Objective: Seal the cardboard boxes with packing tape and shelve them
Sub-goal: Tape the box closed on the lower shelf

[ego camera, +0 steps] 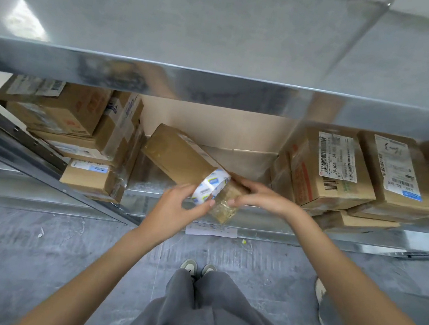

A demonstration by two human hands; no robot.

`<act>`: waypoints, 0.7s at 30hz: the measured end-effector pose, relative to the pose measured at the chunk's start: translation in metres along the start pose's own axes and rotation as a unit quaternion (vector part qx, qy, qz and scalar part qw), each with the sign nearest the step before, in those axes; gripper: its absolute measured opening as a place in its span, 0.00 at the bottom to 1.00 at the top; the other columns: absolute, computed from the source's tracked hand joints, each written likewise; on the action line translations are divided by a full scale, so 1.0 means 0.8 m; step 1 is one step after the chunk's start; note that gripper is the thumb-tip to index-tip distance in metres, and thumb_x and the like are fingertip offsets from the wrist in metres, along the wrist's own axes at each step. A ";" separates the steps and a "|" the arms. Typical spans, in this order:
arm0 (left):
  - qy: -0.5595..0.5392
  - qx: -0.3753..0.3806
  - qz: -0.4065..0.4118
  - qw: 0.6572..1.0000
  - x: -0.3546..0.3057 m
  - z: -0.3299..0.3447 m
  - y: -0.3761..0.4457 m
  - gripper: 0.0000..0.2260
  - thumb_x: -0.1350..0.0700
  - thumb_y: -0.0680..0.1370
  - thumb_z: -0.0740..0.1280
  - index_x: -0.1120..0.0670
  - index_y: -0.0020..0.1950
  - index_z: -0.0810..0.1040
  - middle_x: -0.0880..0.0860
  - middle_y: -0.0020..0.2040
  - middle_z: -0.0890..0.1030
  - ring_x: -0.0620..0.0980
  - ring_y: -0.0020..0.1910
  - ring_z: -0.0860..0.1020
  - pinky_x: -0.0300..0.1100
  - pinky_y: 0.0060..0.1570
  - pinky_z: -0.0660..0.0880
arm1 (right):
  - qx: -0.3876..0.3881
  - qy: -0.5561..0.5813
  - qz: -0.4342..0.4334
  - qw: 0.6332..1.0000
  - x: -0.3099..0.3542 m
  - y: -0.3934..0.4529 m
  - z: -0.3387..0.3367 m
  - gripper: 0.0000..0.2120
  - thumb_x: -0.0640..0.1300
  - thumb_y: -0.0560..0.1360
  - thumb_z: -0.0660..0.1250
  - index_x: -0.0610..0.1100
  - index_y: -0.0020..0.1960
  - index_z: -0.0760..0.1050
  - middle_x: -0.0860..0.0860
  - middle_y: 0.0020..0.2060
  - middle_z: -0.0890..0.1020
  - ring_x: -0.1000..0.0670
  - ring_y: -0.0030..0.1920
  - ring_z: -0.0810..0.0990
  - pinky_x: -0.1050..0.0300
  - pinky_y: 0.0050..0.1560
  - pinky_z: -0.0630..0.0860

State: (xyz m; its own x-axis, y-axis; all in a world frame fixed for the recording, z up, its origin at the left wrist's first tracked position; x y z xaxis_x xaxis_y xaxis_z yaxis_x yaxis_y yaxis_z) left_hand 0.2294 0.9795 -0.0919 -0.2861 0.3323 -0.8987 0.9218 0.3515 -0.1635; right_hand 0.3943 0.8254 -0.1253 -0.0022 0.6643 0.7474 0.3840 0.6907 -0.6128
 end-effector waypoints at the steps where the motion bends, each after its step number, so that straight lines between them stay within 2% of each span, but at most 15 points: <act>1: 0.028 0.007 0.007 1.000 -0.004 0.001 0.013 0.22 0.34 0.70 0.65 0.52 0.45 0.81 0.49 0.44 0.82 0.47 0.47 0.79 0.51 0.52 0.74 | -0.005 0.009 -0.005 1.000 0.004 -0.002 -0.005 0.42 0.53 0.65 0.76 0.52 0.75 0.63 0.59 0.69 0.71 0.59 0.69 0.69 0.58 0.73 0.63; 4: 0.094 0.041 0.019 0.995 -0.016 0.004 0.047 0.30 0.26 0.68 0.63 0.54 0.43 0.81 0.52 0.39 0.82 0.50 0.39 0.78 0.51 0.42 0.74 | -0.053 0.027 -0.042 0.997 0.015 -0.004 -0.019 0.30 0.42 0.73 0.72 0.50 0.73 0.68 0.56 0.68 0.72 0.59 0.68 0.69 0.62 0.70 0.63; 6: 0.106 0.056 0.030 0.992 -0.029 0.006 0.065 0.32 0.26 0.69 0.62 0.56 0.42 0.79 0.53 0.33 0.78 0.48 0.32 0.73 0.46 0.34 0.68 | -0.110 0.011 -0.074 0.991 0.024 -0.005 -0.020 0.28 0.36 0.75 0.69 0.46 0.73 0.67 0.52 0.70 0.71 0.58 0.67 0.67 0.71 0.64 0.63; 7: 0.110 0.059 0.036 0.992 -0.034 0.007 0.073 0.32 0.27 0.71 0.61 0.57 0.41 0.78 0.52 0.32 0.77 0.47 0.31 0.71 0.45 0.34 0.66 | -0.146 0.004 -0.093 0.985 0.029 -0.006 -0.019 0.27 0.34 0.76 0.67 0.45 0.73 0.66 0.51 0.70 0.71 0.57 0.67 0.68 0.75 0.60 0.63; 8: 0.114 0.062 0.043 0.991 -0.039 0.008 0.080 0.32 0.27 0.73 0.58 0.57 0.41 0.78 0.51 0.33 0.78 0.47 0.33 0.73 0.45 0.36 0.69 | -0.182 -0.007 -0.106 0.978 0.032 -0.004 -0.017 0.27 0.33 0.76 0.66 0.43 0.73 0.66 0.49 0.69 0.72 0.55 0.67 0.69 0.76 0.57 0.64; 9: 0.121 0.064 0.046 0.989 -0.044 0.010 0.087 0.32 0.27 0.74 0.55 0.56 0.42 0.79 0.51 0.36 0.80 0.49 0.36 0.76 0.47 0.42 0.73 | -0.207 -0.017 -0.113 0.972 0.035 -0.004 -0.014 0.26 0.33 0.76 0.65 0.43 0.73 0.66 0.49 0.67 0.73 0.53 0.66 0.70 0.75 0.57 0.64; 11: 0.130 0.071 0.040 0.988 -0.048 0.013 0.102 0.30 0.30 0.77 0.52 0.55 0.44 0.80 0.54 0.38 0.80 0.53 0.40 0.78 0.51 0.50 0.74 | -0.212 -0.024 -0.125 0.969 0.045 -0.003 -0.008 0.26 0.38 0.71 0.69 0.43 0.68 0.70 0.51 0.59 0.77 0.53 0.58 0.75 0.68 0.55 0.69; 12: 0.132 0.071 0.033 0.988 -0.050 0.014 0.109 0.30 0.32 0.78 0.52 0.55 0.45 0.80 0.55 0.38 0.80 0.54 0.40 0.77 0.52 0.50 0.73 | -0.203 -0.037 -0.130 0.970 0.047 0.000 -0.007 0.28 0.45 0.67 0.71 0.44 0.65 0.71 0.51 0.56 0.77 0.52 0.55 0.76 0.63 0.54 0.72; 14: 0.131 0.069 0.028 0.989 -0.053 0.016 0.121 0.30 0.34 0.79 0.53 0.58 0.45 0.81 0.59 0.39 0.80 0.57 0.41 0.78 0.53 0.49 0.72 | -0.211 -0.095 -0.117 0.966 0.044 0.012 -0.009 0.40 0.57 0.58 0.75 0.47 0.66 0.68 0.50 0.57 0.76 0.49 0.58 0.75 0.50 0.58 0.74; 16: 0.123 0.069 0.019 0.990 -0.056 0.017 0.132 0.31 0.35 0.80 0.54 0.61 0.45 0.81 0.62 0.39 0.80 0.59 0.40 0.78 0.53 0.45 0.71 | -0.228 -0.139 -0.091 0.959 0.036 0.026 -0.012 0.48 0.63 0.52 0.76 0.51 0.68 0.66 0.51 0.59 0.76 0.47 0.60 0.74 0.46 0.59 0.74; 19: 0.092 0.070 0.000 0.993 -0.055 0.019 0.143 0.33 0.30 0.76 0.53 0.57 0.44 0.82 0.64 0.43 0.82 0.60 0.43 0.81 0.53 0.50 0.73 | -0.239 -0.094 -0.078 0.963 0.029 0.038 -0.020 0.46 0.61 0.49 0.78 0.56 0.65 0.68 0.53 0.55 0.81 0.49 0.57 0.79 0.46 0.56 0.77; 21: 0.081 0.068 -0.005 0.994 -0.058 0.020 0.144 0.28 0.33 0.79 0.54 0.55 0.44 0.82 0.61 0.45 0.84 0.57 0.46 0.82 0.49 0.53 0.74 | -0.229 -0.071 -0.087 0.967 0.026 0.038 -0.026 0.43 0.57 0.51 0.80 0.58 0.64 0.70 0.56 0.55 0.82 0.51 0.56 0.80 0.45 0.58 0.77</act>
State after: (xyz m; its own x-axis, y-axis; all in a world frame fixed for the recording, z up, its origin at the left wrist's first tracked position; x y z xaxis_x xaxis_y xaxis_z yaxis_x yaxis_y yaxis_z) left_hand 0.3533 0.9907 -0.0758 -0.3242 0.4702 -0.8209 0.9423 0.2372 -0.2363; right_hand 0.4253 0.8548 -0.1230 -0.2187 0.6039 0.7665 0.7351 0.6185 -0.2776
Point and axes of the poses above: each hand's wrist, its own y-axis towards the middle knuckle, its own z-axis out of the palm, x = y × z, the point moved 3 cm from there along y, towards the middle knuckle
